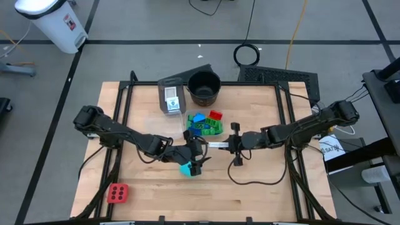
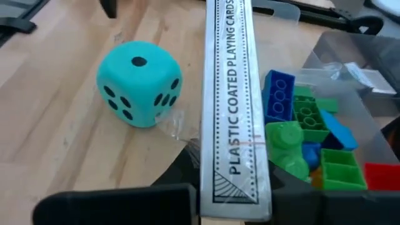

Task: Pick & Place Toys
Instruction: Put the black card box into the black bin

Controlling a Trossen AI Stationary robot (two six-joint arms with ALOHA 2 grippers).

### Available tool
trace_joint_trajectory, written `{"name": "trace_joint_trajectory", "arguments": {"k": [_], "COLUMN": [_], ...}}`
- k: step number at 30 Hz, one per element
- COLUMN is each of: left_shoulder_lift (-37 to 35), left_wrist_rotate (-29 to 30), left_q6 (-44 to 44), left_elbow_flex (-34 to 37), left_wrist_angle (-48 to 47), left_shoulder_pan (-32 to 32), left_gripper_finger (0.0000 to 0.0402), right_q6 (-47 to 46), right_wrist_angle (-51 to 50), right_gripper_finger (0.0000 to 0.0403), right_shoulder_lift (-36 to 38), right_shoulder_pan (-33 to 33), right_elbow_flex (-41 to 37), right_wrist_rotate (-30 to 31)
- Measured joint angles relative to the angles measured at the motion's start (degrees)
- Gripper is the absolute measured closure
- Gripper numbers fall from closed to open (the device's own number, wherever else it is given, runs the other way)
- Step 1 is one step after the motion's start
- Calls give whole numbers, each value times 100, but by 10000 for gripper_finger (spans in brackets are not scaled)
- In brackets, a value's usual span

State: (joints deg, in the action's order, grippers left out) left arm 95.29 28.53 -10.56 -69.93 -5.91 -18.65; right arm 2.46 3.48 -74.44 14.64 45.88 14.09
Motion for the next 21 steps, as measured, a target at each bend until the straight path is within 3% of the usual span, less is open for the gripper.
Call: {"name": "trace_joint_trajectory", "arguments": {"k": [10,16,21], "left_shoulder_lift": [-46,-6,2], "left_wrist_rotate": [52,-335,-290], "left_q6": [187,145,40], "left_elbow_flex": [0,0,0], "left_wrist_angle": [48,26,42], "left_shoulder_pan": [23,27,36], "left_gripper_finger": [125,120,133], "right_q6": [-413,-160,19], "right_wrist_angle": [-317,340,621], "right_gripper_finger": [366,366,366], "right_shoulder_lift": [-6,-1,-1], "right_shoulder_pan": [90,135,204], "right_elbow_flex": [28,25,25], "right_wrist_rotate": [-330,-236,-243]}}
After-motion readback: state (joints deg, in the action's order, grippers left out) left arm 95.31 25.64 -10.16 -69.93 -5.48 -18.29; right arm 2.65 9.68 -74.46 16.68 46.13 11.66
